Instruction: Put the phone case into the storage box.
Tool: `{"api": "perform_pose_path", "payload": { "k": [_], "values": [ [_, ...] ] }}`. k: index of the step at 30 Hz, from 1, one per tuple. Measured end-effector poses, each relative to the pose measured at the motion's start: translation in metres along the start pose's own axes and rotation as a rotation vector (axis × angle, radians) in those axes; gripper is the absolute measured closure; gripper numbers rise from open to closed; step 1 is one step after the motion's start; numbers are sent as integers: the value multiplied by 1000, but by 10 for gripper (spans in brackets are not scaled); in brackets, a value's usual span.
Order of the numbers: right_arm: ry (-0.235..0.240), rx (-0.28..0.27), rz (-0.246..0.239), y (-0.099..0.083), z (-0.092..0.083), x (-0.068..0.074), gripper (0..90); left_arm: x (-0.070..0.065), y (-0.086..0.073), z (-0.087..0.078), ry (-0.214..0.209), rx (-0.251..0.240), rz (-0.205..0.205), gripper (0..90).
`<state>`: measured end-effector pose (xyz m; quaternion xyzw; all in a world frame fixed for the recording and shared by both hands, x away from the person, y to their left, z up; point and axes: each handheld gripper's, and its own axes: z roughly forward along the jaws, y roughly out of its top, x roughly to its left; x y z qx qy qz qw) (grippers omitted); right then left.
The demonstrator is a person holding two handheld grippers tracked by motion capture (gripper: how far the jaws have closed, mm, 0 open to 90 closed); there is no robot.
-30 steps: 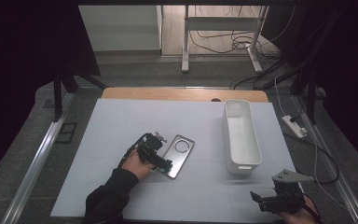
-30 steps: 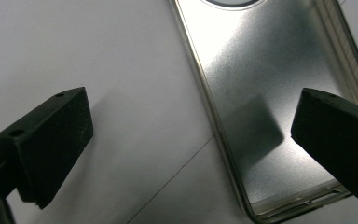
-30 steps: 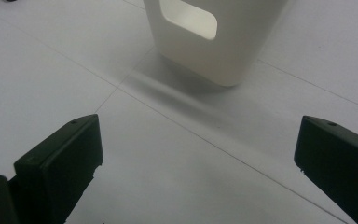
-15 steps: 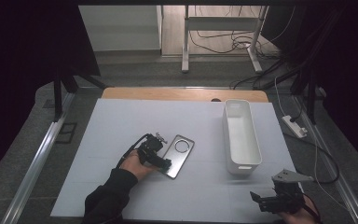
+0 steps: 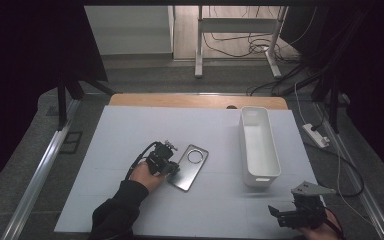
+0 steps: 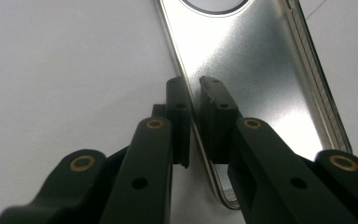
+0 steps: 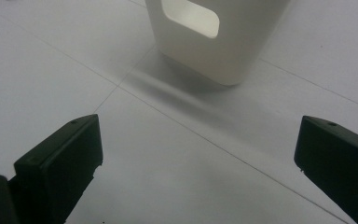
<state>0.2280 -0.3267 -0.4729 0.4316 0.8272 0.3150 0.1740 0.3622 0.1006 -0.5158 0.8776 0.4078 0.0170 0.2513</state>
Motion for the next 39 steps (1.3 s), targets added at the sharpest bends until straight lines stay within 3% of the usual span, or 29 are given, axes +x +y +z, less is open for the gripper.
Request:
{"api": "perform_pose_path", "payload": {
  "k": [5, 16, 21, 39],
  "values": [
    [0, 0, -1, 0, 0, 0, 12, 2, 0, 0, -21, -6, -27, 869],
    [-1, -2, 1, 0, 0, 0, 12, 0, -2, -1, -4, -23, -8, 893],
    [0, -9, -1, 0, -1, 0, 13, 0, -5, -13, 5, -89, 7, 893],
    [25, -44, 10, -1, -4, -2, 8, -4, -26, -48, 1, -239, 19, 893]
  ]
}}
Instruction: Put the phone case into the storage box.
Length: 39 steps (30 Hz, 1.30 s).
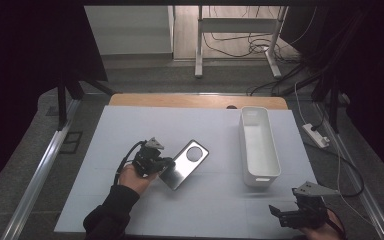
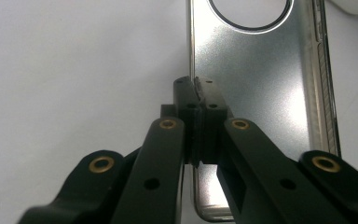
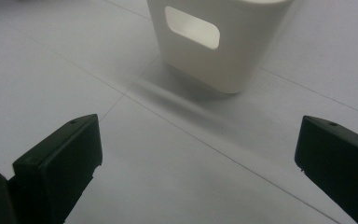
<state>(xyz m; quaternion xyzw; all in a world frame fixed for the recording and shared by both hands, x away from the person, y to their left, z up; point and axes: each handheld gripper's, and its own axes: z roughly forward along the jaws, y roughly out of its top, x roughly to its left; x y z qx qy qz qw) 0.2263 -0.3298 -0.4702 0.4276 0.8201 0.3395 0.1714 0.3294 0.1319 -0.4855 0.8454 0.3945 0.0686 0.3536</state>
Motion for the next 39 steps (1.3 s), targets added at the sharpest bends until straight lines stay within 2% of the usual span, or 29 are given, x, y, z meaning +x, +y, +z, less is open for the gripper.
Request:
{"api": "perform_pose_path", "payload": {
  "k": [5, 11, 22, 26, 30, 39],
  "values": [
    [8, -15, -1, 2, -2, 0, 0, -5, -8, -11, 1, -34, 1, 893],
    [32, -58, -7, 9, -6, 1, 0, -10, -17, -22, 13, -71, -1, 893],
    [81, -112, -12, 22, -11, 4, 0, -17, -27, -32, 13, -111, -18, 892],
    [118, -157, -14, 32, -16, 6, 0, -23, -30, -34, 18, -124, -13, 892],
    [141, -163, -21, 40, -15, 8, 0, -26, -31, -36, 17, -134, -10, 892],
    [198, -140, -36, 57, -5, 16, 0, -33, -36, -39, 5, -151, -17, 892]
  ]
}}
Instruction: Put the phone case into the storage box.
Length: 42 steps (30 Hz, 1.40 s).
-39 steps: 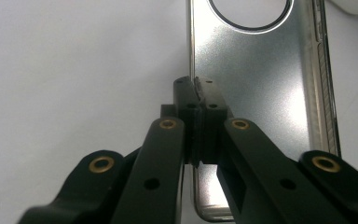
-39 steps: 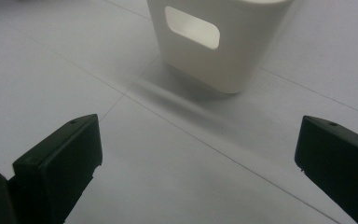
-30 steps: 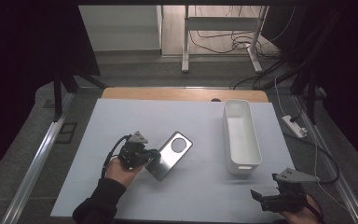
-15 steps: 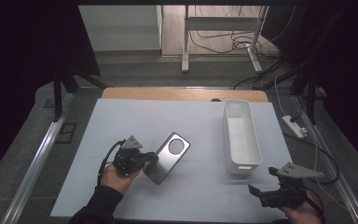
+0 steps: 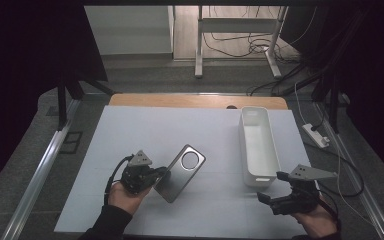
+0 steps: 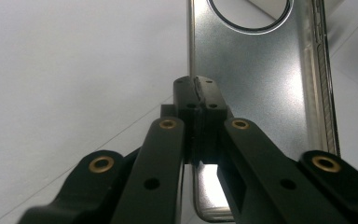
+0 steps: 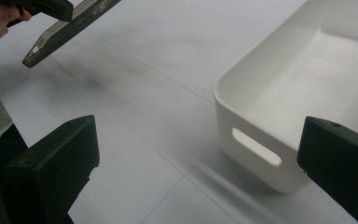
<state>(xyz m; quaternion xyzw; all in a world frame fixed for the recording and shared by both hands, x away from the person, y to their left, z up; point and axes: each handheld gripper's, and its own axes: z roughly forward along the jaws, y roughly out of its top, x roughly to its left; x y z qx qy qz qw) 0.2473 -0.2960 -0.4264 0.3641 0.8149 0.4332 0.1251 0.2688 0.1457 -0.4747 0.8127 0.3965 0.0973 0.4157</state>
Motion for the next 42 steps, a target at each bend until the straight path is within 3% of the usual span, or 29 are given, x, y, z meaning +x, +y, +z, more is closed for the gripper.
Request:
{"api": "perform_pose_path", "payload": {
  "k": [7, 20, 32, 35, 42],
  "values": [
    [53, 6, 13, 9, 10, 4, 0, -6, -2, -5, -2, -22, 5, 892],
    [80, 12, -16, 24, 25, 9, 0, -12, -3, -9, -7, -41, 7, 892],
    [125, 8, 6, 34, 40, 14, 0, -16, 0, -6, -11, -54, 13, 892],
    [176, 0, 33, 38, 49, 18, 0, -17, 0, -5, -9, -56, 15, 892],
    [180, 24, 25, 41, 64, 26, 0, -19, 1, -3, -8, -57, 16, 892]
  ]
}}
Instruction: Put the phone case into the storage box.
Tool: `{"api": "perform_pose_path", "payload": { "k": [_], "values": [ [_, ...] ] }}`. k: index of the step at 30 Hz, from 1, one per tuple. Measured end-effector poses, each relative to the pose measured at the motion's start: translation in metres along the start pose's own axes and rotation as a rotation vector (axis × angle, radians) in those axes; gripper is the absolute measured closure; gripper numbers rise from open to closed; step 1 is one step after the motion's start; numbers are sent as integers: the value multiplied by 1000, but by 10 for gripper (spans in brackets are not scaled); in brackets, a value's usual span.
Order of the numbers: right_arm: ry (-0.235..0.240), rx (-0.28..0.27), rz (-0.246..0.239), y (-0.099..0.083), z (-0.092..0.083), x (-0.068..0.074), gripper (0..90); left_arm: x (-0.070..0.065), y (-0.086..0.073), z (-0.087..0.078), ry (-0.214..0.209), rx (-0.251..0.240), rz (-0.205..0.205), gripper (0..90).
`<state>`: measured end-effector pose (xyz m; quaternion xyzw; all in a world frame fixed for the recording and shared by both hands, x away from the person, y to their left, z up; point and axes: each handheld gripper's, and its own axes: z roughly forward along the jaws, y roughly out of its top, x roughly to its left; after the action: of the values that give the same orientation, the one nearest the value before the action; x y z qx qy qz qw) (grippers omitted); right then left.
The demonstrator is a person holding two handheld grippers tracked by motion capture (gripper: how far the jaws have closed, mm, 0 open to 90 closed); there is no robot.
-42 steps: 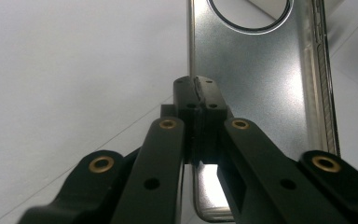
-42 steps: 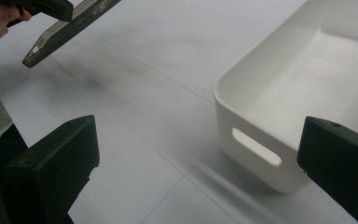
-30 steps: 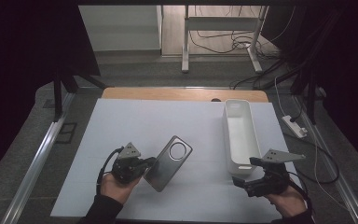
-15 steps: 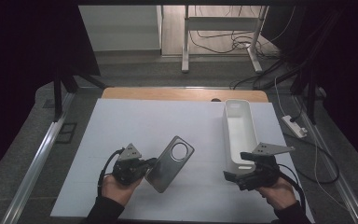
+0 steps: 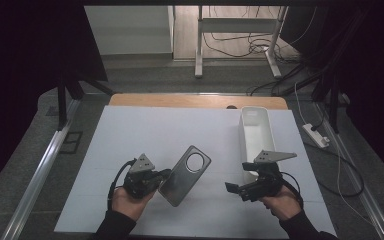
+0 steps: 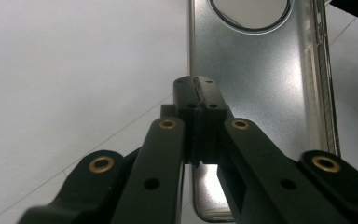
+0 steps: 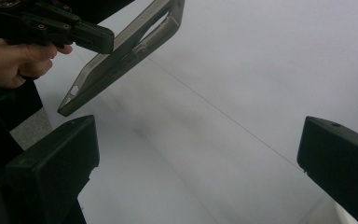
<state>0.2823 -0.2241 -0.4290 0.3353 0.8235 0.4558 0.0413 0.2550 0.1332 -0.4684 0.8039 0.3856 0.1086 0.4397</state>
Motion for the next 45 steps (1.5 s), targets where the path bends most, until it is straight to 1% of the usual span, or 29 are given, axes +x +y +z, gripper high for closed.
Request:
{"api": "perform_pose_path", "payload": {
  "k": [6, 7, 12, 14, 15, 17, 22, 23, 24, 26, 28, 29, 34, 36, 39, 41, 42, 45],
  "values": [
    [27, 14, 19, 3, 15, 5, 0, -3, 1, 4, -4, 1, -2, 892],
    [27, 14, 19, 3, 15, 5, 0, -3, 1, 4, -4, 1, -2, 892],
    [59, 31, 33, 6, 29, 11, 0, -6, 2, 7, -4, -1, 1, 892],
    [67, 31, 36, 7, 32, 12, 0, -7, 2, 7, -5, 0, 0, 892],
    [76, 37, 48, 9, 36, 14, 0, -7, 2, 8, -5, -2, -1, 892],
    [83, 39, 52, 9, 38, 14, 0, -8, 2, 9, -4, -5, 0, 892],
    [113, 53, 91, 13, 49, 17, 2, -12, 3, 11, -11, -6, 5, 892],
    [113, 53, 91, 13, 49, 17, 2, -12, 3, 11, -11, -6, 5, 892],
    [113, 60, 101, 15, 54, 19, 8, -12, 4, 11, -13, -6, 5, 892],
    [110, 65, 98, 15, 56, 19, 9, -13, 4, 11, -13, -8, 6, 892],
    [104, 86, 97, 17, 60, 22, 9, -14, 5, 11, -15, -9, 9, 892],
    [104, 86, 97, 17, 60, 22, 9, -14, 5, 11, -15, -9, 9, 892],
    [124, 101, 91, 17, 71, 27, 0, -17, 6, 11, -12, -12, 17, 892],
    [125, 103, 98, 19, 74, 29, 4, -18, 6, 11, -10, -11, 22, 892],
    [128, 103, 110, 21, 78, 31, 53, -19, 6, 11, -9, -11, 28, 892],
    [132, 103, 133, 22, 80, 31, 120, -20, 7, 10, -8, -16, 29, 892],
    [138, 107, 142, 22, 81, 31, 179, -20, 7, 10, -7, -18, 31, 892],
    [155, 108, 150, 22, 83, 30, 277, -20, 7, 9, -6, -25, 34, 892]
  ]
}}
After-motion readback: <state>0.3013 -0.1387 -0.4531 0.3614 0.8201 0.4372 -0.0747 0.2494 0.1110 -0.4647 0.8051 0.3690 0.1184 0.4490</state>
